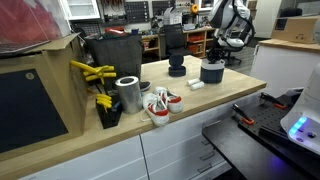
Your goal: Remove the white object from the container
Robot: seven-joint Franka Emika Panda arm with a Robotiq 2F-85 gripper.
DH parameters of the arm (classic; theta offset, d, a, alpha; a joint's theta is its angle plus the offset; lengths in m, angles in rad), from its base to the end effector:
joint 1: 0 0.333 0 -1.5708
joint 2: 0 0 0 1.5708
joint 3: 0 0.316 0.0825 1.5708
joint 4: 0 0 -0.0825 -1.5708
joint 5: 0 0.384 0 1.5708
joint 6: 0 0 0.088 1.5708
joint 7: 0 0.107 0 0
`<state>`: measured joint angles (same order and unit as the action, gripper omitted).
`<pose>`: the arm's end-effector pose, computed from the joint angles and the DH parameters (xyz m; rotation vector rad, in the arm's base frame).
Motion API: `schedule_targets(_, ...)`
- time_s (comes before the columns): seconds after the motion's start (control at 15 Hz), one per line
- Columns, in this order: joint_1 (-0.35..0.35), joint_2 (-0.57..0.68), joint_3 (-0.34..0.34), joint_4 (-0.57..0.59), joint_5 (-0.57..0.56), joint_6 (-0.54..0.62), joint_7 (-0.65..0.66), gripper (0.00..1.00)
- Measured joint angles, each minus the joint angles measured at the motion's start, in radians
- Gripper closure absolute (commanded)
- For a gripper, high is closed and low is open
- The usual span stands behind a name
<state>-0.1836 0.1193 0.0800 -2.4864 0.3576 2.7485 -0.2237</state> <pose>0.4827 -0.0639 0.2543 -2.9722 0.3019 -0.2479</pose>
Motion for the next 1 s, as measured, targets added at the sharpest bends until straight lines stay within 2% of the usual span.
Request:
schedule_targets(0.27, 0.036, -0.15, -0.057, 0.016, -0.114, -0.141, 0.063, 0.95)
schedule_targets(0.6, 0.09, -0.295, -0.081, 0.07, -0.136, -0.327, 0.075, 0.95)
schedule_targets(1.0, 0.178, -0.345, -0.079, 0.123, -0.134, -0.378, 0.076, 0.95)
